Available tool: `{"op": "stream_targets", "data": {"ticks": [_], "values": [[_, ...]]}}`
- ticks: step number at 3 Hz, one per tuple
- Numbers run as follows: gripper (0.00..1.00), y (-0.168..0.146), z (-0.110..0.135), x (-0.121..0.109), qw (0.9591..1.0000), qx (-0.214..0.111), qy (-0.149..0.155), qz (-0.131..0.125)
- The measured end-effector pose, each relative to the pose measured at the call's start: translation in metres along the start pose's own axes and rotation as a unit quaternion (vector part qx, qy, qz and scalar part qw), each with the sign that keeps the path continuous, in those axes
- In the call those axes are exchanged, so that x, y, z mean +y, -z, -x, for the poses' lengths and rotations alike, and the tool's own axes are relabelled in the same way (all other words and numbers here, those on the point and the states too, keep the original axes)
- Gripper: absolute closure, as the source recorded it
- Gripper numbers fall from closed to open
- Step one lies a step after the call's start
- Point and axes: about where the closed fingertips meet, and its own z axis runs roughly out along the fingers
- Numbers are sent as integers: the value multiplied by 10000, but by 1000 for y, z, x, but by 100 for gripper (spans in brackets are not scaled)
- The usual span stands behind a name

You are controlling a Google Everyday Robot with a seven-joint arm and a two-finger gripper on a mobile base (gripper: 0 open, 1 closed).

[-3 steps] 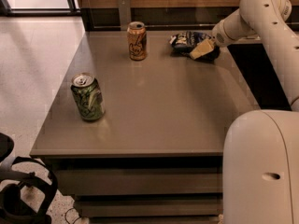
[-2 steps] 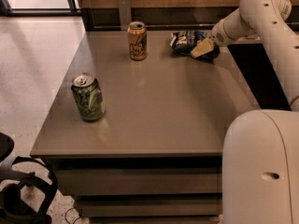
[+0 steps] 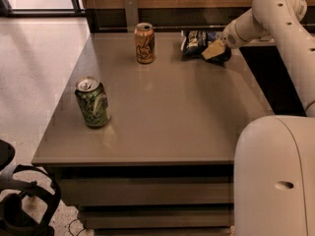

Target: Move blue chip bag near green can

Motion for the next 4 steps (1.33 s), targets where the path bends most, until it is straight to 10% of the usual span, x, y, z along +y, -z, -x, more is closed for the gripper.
{"op": "stream_targets", "data": {"ticks": [4], "values": [[100,1,1,0,10000,2,1,0]]}}
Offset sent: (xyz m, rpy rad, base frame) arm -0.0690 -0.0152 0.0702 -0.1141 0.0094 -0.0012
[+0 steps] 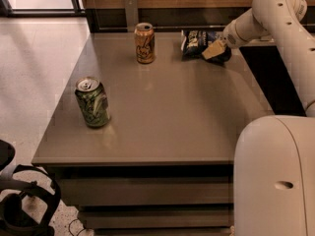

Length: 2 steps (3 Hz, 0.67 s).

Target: Move blue chip bag near green can

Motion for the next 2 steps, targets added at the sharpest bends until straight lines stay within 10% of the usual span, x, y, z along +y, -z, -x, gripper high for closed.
{"op": "stream_targets", "data": {"ticks": [2], "values": [[100,0,0,0,10000,0,0,1]]}}
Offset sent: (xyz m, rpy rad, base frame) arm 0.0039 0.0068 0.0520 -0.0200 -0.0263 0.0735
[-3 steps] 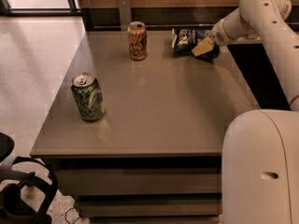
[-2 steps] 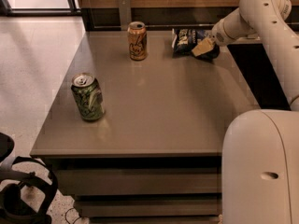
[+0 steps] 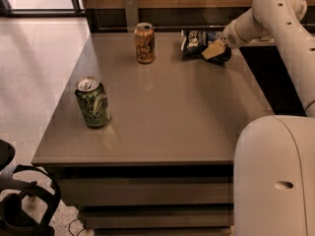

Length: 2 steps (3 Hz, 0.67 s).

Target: Move blue chip bag near green can

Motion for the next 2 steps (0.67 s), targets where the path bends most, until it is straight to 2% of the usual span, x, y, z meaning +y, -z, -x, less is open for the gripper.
{"op": "stream_targets", "data": {"ticks": [2], "values": [[100,1,1,0,10000,0,1,0]]}}
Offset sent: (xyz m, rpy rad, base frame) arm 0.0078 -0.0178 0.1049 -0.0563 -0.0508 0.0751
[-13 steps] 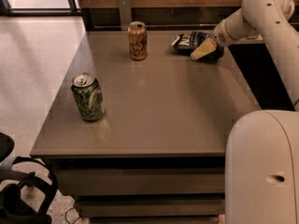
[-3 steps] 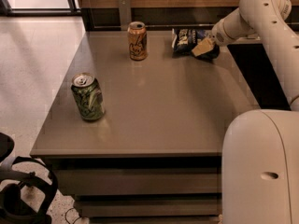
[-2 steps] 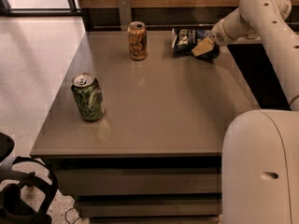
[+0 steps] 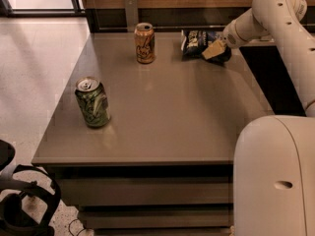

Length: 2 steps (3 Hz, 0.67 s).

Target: Move blue chip bag near green can

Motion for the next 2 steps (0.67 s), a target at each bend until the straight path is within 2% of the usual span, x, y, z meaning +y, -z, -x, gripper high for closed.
{"op": "stream_targets", "data": {"ticks": [2], "values": [[100,0,0,0,10000,1,1,1]]}}
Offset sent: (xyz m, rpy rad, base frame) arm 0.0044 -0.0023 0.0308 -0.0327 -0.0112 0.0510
